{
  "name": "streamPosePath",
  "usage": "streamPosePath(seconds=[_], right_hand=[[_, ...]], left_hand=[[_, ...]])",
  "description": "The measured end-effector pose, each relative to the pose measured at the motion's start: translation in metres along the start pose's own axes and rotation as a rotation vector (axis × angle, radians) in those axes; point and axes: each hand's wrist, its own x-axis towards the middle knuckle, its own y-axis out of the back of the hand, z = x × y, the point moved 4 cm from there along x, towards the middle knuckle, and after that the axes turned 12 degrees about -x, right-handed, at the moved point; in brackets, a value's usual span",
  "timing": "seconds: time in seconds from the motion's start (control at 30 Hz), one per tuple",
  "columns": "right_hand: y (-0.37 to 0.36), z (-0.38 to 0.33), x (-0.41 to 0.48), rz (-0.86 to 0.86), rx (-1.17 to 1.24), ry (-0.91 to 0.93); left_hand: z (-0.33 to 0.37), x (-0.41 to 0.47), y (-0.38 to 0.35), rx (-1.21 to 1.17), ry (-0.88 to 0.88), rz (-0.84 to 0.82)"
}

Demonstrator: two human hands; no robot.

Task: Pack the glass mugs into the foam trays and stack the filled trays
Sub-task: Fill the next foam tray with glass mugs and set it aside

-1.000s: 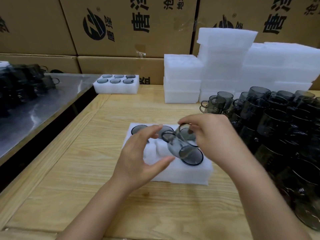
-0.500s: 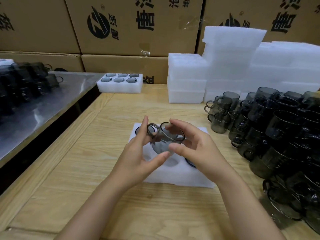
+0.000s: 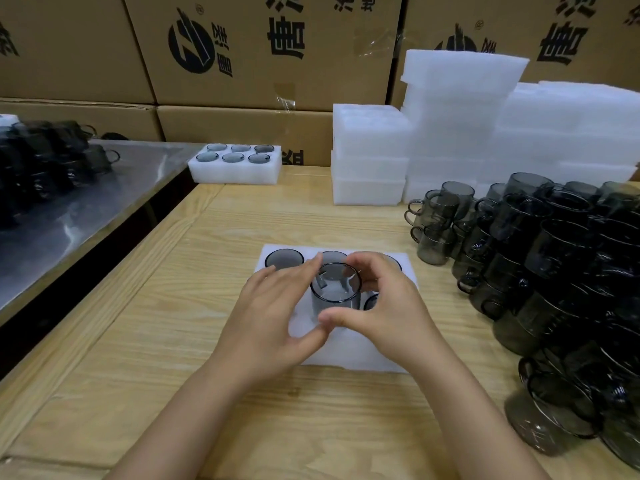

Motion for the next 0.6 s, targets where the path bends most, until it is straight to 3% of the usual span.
streamPosePath(seconds=[0.37,0.6], right_hand=[[-0.0108,-0.0048,-0.0040,-0.040,-0.232,-0.018],[-0.0098,-0.0072,-0.0070,-0.107,-0.585,0.074]], left_hand=[[-0.0048,-0.0032,-0.0002,-0.007,0.114,-0.111],[0.0016,-0.0086,-0.0039,0.122,-0.054,-0.231]])
